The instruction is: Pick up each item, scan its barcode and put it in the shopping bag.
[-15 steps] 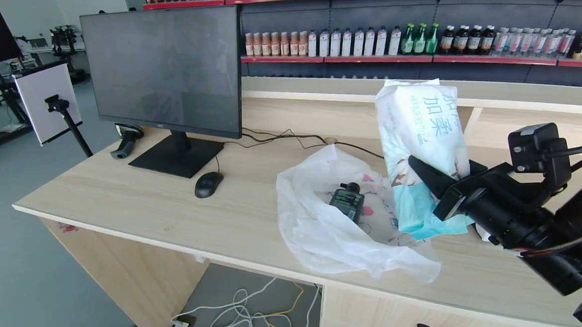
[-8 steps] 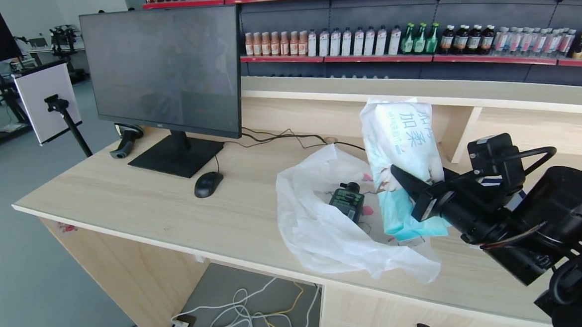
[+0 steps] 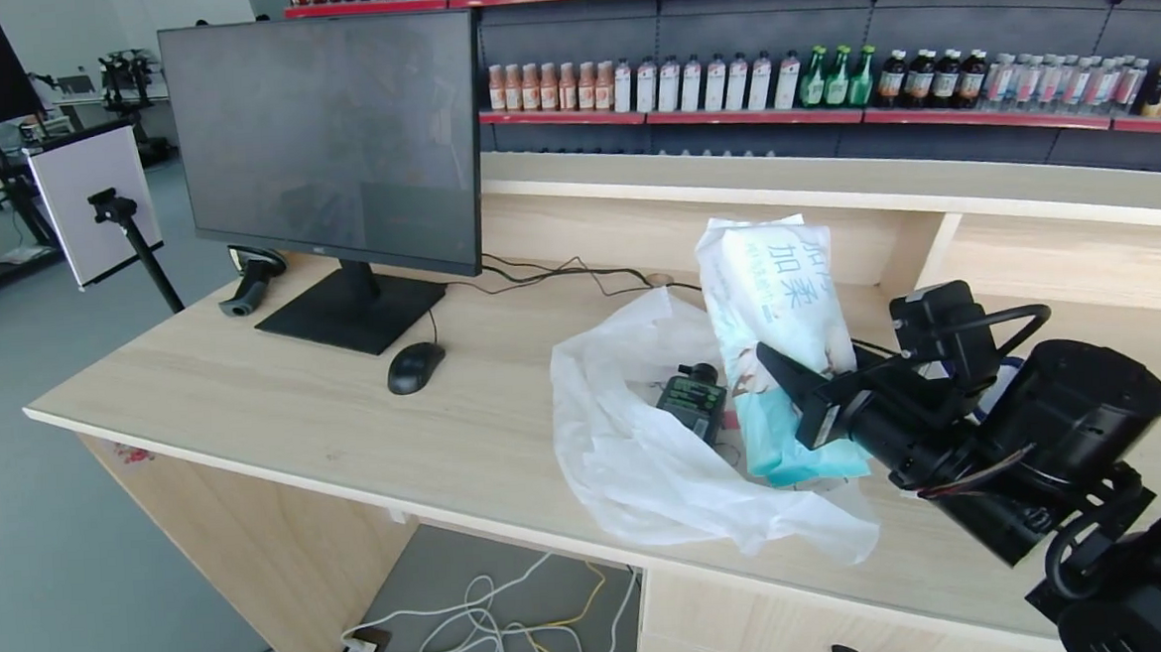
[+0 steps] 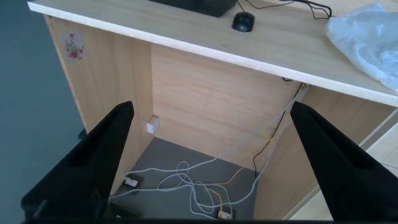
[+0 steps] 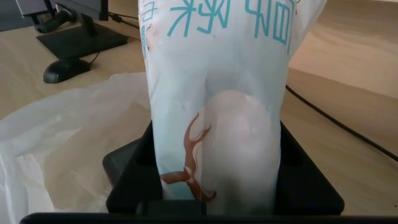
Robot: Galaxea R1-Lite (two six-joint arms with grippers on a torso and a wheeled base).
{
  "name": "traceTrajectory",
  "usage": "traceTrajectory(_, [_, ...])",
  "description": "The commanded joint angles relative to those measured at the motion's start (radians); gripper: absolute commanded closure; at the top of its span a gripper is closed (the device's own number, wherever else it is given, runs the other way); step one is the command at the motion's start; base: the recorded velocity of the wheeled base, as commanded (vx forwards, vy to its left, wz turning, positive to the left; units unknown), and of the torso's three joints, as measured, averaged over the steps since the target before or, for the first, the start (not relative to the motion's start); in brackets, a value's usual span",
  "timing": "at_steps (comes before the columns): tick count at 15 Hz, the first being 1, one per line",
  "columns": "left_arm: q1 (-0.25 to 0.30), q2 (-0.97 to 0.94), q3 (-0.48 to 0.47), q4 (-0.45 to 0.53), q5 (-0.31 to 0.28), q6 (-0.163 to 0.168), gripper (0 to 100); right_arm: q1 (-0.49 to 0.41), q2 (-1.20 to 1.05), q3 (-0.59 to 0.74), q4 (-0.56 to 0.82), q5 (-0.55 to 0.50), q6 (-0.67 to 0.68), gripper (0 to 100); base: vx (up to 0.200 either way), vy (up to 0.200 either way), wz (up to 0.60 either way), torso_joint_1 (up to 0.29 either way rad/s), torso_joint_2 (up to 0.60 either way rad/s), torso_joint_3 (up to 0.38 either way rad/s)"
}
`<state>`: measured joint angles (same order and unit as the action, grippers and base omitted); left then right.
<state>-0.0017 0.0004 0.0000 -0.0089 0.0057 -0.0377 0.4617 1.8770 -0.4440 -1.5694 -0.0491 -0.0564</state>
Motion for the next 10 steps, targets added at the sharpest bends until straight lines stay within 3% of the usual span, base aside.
traceTrajectory(1, [0.000, 0.000, 0.000, 0.000, 0.000, -0.001, 0, 0.012, 0.024, -0.001, -0.001, 0.000, 0.000, 100, 0.000, 0.000, 0.00, 0.000, 0.00, 0.000])
traceTrajectory(10, [0.000, 0.000, 0.000, 0.000, 0.000, -0.001, 0, 0.049, 0.063, 0.068, -0.001, 0.000, -0.003, 100, 0.000, 0.000, 0.00, 0.000, 0.00, 0.000])
